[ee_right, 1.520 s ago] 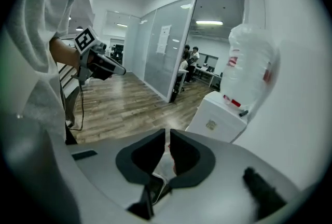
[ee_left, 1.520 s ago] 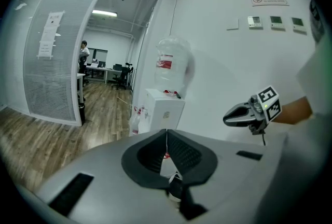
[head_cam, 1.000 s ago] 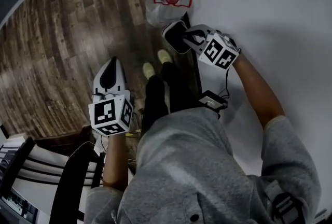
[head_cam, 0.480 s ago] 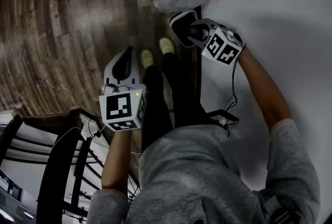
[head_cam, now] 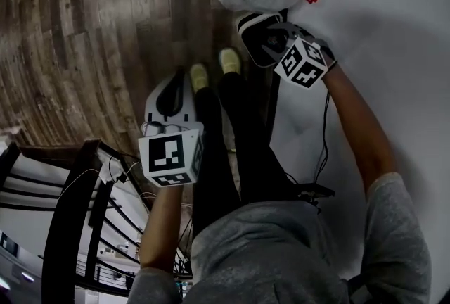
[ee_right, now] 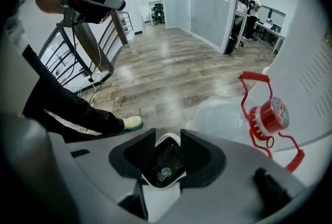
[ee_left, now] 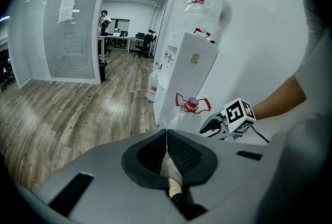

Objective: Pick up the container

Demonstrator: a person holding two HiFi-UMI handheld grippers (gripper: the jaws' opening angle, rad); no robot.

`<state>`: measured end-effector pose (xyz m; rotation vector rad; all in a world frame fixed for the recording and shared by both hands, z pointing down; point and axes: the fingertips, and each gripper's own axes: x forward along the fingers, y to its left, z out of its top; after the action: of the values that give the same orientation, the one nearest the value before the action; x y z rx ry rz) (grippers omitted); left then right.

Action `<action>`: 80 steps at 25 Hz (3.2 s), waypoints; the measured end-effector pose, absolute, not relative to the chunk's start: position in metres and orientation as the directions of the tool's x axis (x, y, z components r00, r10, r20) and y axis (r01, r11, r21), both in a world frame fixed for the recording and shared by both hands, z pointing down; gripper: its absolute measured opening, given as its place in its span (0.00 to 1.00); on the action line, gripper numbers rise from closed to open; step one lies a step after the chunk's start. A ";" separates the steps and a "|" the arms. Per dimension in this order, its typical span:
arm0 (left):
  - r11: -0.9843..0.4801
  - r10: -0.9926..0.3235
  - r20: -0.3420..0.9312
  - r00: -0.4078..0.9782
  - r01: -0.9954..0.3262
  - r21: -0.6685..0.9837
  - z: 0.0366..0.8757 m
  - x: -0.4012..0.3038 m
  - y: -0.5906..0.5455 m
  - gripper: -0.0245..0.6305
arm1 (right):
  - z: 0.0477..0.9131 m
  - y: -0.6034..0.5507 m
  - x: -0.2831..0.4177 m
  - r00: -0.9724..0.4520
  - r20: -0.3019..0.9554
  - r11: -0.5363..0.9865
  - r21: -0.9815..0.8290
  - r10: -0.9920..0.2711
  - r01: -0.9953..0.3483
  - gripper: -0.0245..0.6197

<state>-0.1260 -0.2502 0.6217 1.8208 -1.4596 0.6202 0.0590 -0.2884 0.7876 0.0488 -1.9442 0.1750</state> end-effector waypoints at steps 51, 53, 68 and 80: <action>-0.048 -0.482 0.828 0.288 -0.952 0.303 0.801 -0.081 -0.256 0.06 | 1.018 -0.221 0.149 0.303 0.933 0.896 -0.296 0.196 0.331 0.25; -0.046 -0.475 0.832 0.286 -0.953 0.301 0.803 -0.082 -0.253 0.06 | 1.016 -0.217 0.148 0.287 0.936 0.872 -0.307 0.203 0.381 0.11; -0.097 -0.471 0.827 0.307 -0.950 0.297 0.763 -0.078 -0.248 0.06 | 0.940 -0.163 0.147 0.241 0.717 0.695 -0.695 0.654 0.181 0.08; -0.128 -0.508 0.805 0.307 -0.951 0.282 0.670 -0.096 -0.257 0.06 | 0.817 -0.160 0.112 0.062 0.653 0.654 -0.756 0.755 0.000 0.08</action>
<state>-0.0959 -0.2570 0.6701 1.7656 -1.3155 0.6902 0.1117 -0.1595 0.8169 -0.6849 -1.4082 0.6435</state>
